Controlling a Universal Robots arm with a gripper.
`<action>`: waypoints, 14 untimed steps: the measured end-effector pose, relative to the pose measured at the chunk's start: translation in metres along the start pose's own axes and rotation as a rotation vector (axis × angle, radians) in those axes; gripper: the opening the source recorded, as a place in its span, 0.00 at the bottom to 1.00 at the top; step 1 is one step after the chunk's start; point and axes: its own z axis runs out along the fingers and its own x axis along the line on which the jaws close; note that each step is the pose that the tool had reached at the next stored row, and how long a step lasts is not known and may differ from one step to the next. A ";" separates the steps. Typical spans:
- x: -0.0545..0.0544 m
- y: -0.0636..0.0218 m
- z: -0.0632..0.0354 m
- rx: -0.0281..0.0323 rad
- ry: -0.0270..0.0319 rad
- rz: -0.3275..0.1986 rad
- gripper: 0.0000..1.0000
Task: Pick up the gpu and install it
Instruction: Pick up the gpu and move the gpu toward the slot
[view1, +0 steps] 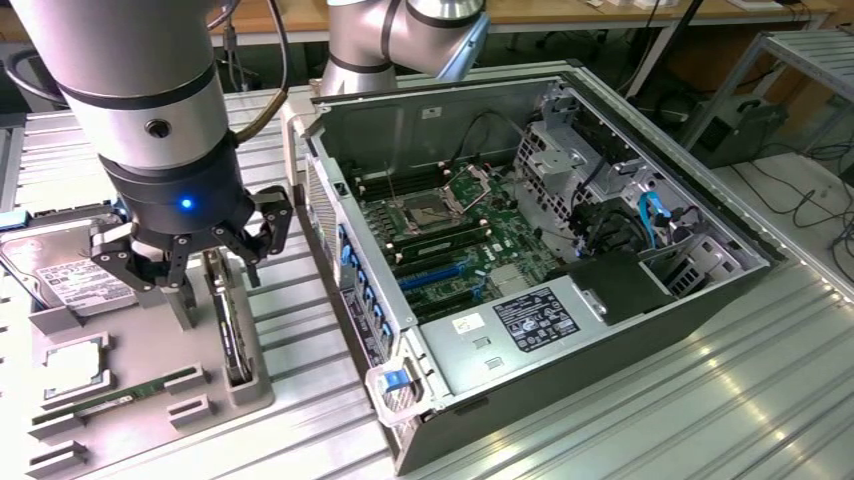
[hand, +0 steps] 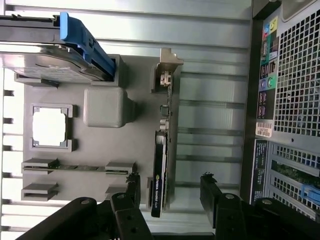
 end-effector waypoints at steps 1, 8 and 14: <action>0.000 0.0003 0.0008 0.0001 0.0000 0.004 0.60; 0.001 0.0005 0.0075 0.0005 0.0001 0.022 0.60; 0.001 0.0004 0.0125 0.0004 0.0005 0.022 0.60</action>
